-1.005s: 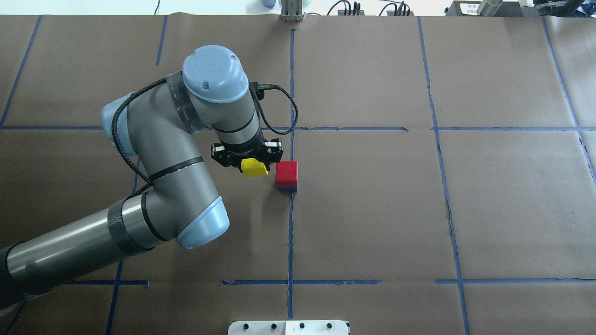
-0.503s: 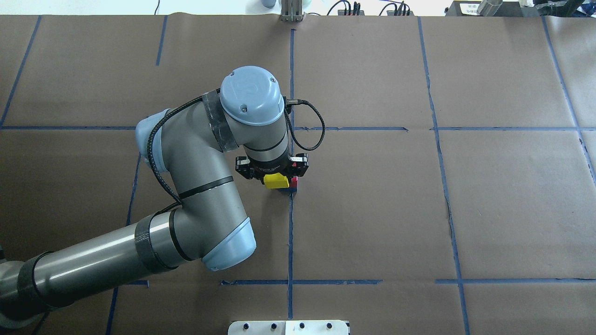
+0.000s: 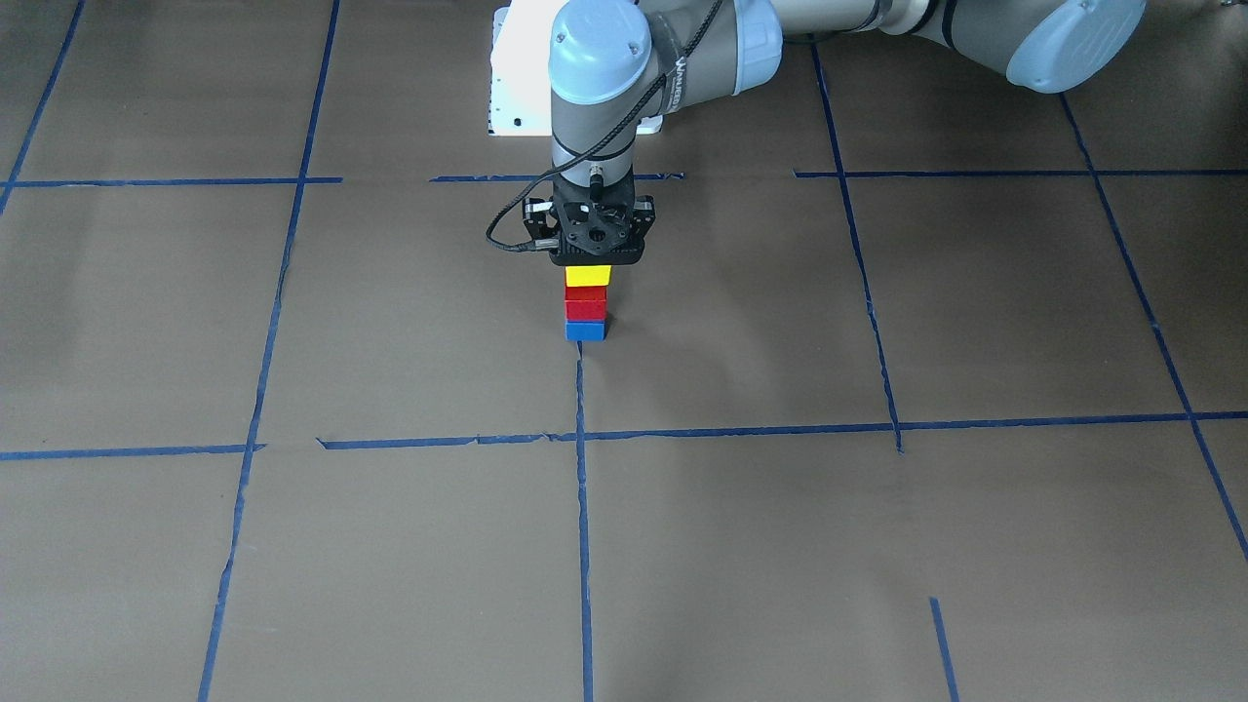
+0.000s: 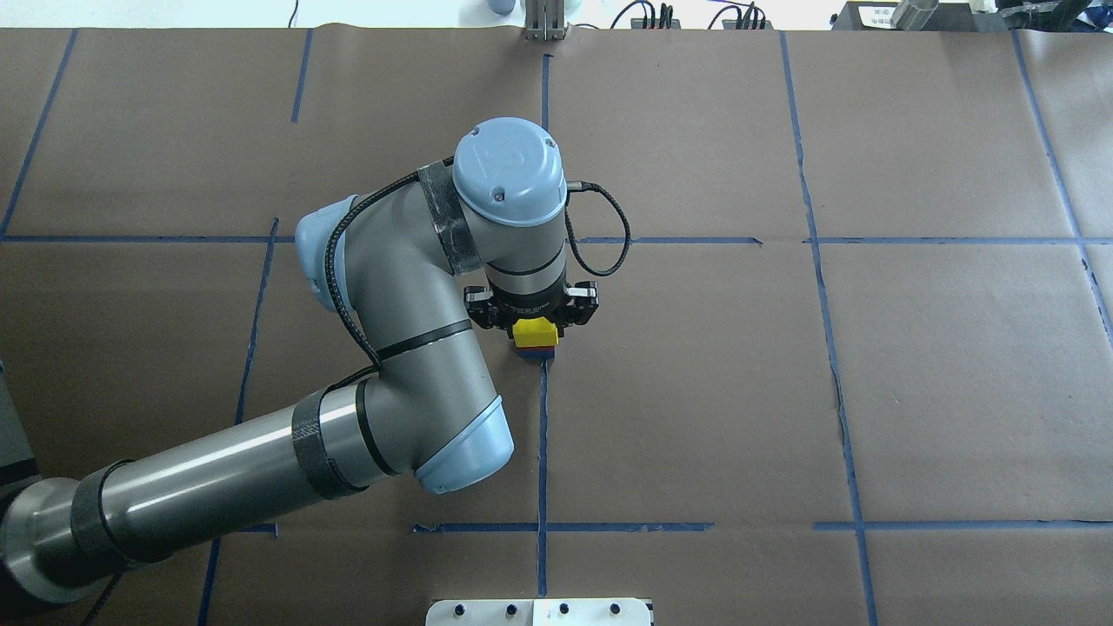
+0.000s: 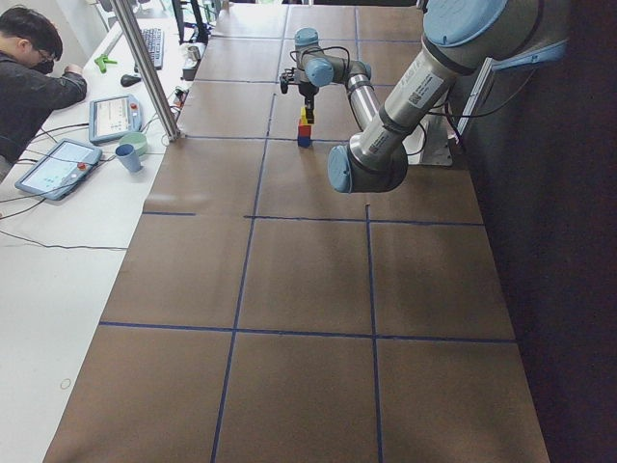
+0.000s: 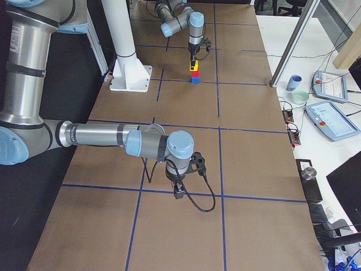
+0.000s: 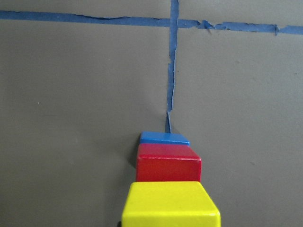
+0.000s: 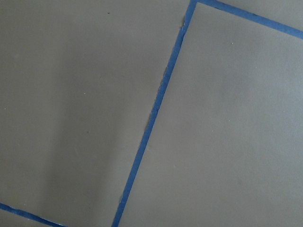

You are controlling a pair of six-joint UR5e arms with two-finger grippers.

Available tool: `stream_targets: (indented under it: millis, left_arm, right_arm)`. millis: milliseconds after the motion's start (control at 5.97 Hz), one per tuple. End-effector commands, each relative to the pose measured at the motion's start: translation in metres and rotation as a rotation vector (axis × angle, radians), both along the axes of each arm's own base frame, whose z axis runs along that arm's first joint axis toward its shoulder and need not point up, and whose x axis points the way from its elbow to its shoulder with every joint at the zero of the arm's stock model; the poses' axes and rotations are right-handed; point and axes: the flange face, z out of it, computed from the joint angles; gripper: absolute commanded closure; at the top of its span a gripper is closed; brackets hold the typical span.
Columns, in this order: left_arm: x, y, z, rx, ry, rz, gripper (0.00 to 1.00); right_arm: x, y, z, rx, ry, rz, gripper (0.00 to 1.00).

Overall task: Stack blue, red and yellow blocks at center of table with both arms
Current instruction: 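Lower the yellow block onto the red cube and open the left gripper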

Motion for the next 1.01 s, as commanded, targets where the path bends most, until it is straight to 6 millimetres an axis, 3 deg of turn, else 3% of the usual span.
stream_targets:
  millis: [0,838]
  left_arm:
    - [-0.0004,-0.0023,-0.0001,0.003,-0.002,-0.001,0.91]
    - [-0.0016,-0.0053,0.0011,0.008,-0.004,0.002,0.92]
  right_arm:
    - [0.0000,0.0000,0.0000,0.000,0.000,0.000,0.00]
    - [0.0000,0.0001,0.0007,-0.001,0.000,0.000,0.00]
